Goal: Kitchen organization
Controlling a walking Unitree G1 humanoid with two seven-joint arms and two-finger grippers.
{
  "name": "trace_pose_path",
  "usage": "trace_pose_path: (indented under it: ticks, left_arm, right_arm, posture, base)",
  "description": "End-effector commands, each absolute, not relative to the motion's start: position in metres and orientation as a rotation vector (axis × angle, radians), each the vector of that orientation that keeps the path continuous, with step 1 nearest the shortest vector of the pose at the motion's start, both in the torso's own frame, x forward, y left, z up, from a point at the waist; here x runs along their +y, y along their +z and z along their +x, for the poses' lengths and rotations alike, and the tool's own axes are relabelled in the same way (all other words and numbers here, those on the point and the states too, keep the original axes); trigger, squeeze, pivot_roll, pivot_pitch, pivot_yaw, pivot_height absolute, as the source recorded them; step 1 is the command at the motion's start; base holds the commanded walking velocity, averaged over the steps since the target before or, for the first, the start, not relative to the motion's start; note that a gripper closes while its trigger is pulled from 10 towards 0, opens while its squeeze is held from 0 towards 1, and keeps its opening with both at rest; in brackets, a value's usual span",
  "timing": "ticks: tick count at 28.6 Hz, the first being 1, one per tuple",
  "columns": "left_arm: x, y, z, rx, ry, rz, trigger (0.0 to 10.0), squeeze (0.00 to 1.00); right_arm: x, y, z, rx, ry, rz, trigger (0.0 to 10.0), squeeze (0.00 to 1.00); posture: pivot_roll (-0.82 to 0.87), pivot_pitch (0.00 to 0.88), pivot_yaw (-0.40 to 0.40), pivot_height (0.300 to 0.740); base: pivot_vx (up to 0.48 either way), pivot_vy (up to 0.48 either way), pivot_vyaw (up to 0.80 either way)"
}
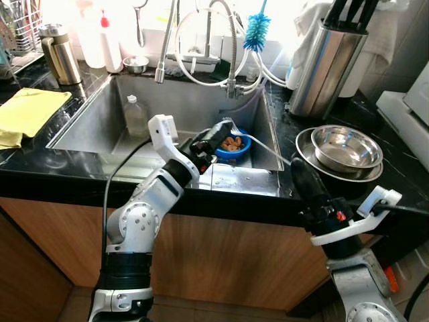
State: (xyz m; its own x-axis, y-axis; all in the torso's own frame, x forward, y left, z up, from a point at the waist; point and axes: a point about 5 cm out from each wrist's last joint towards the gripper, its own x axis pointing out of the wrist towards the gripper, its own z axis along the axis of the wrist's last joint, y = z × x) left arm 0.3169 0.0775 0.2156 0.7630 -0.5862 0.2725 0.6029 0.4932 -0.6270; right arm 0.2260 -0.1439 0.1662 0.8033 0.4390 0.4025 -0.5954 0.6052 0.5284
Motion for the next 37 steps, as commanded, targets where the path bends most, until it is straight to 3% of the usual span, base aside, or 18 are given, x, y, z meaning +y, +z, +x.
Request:
trace_pose_path:
  ticks: [1, 15, 16, 17, 18, 19, 21, 37]
  left_arm:
    - [0.073, 0.219, 0.312, -0.019, -0.763, -0.771, 10.0, 0.00]
    - [0.065, 0.218, 0.303, 0.011, -0.814, -0.790, 10.0, 0.00]
    - [0.066, 0.218, 0.303, 0.012, -0.814, -0.793, 9.5, 0.00]
    - [0.066, 0.218, 0.303, 0.011, -0.812, -0.793, 6.0, 0.00]
    - [0.065, 0.217, 0.303, 0.011, -0.810, -0.793, 6.0, 0.00]
    - [0.065, 0.217, 0.303, 0.010, -0.808, -0.795, 1.1, 0.00]
    - [0.065, 0.218, 0.303, 0.010, -0.808, -0.802, 0.0, 0.00]
    - [0.063, 0.218, 0.302, 0.006, -0.816, -0.823, 0.0, 0.00]
  right_arm:
    - [-0.141, 0.173, 0.222, -0.273, 0.644, 0.669, 10.0, 0.00]
    - [-0.132, 0.174, 0.218, -0.278, 0.724, 0.655, 10.0, 0.00]
    - [-0.131, 0.174, 0.218, -0.275, 0.730, 0.656, 10.0, 0.00]
    - [-0.130, 0.174, 0.218, -0.275, 0.736, 0.657, 10.0, 0.00]
    - [-0.130, 0.174, 0.218, -0.275, 0.738, 0.658, 10.0, 0.00]
    - [-0.130, 0.173, 0.218, -0.275, 0.742, 0.658, 10.0, 0.00]
    - [-0.131, 0.173, 0.218, -0.274, 0.744, 0.656, 10.0, 0.00]
    - [-0.127, 0.175, 0.217, -0.273, 0.785, 0.645, 10.0, 0.00]
  posture:
    - [0.11, 0.012, -0.064, 0.740]
    - [0.11, 0.013, -0.069, 0.740]
    - [0.11, 0.012, -0.069, 0.740]
    - [0.11, 0.011, -0.070, 0.740]
    - [0.11, 0.009, -0.071, 0.740]
    - [0.11, 0.009, -0.072, 0.740]
    - [0.11, 0.007, -0.075, 0.740]
    - [0.11, 0.000, -0.084, 0.740]
  base:
    - [0.000, 0.000, 0.00]
    - [0.000, 0.000, 0.00]
    - [0.000, 0.000, 0.00]
    - [0.000, 0.000, 0.00]
    - [0.000, 0.000, 0.00]
    - [0.000, 0.000, 0.00]
    - [0.000, 0.000, 0.00]
    - [0.000, 0.000, 0.00]
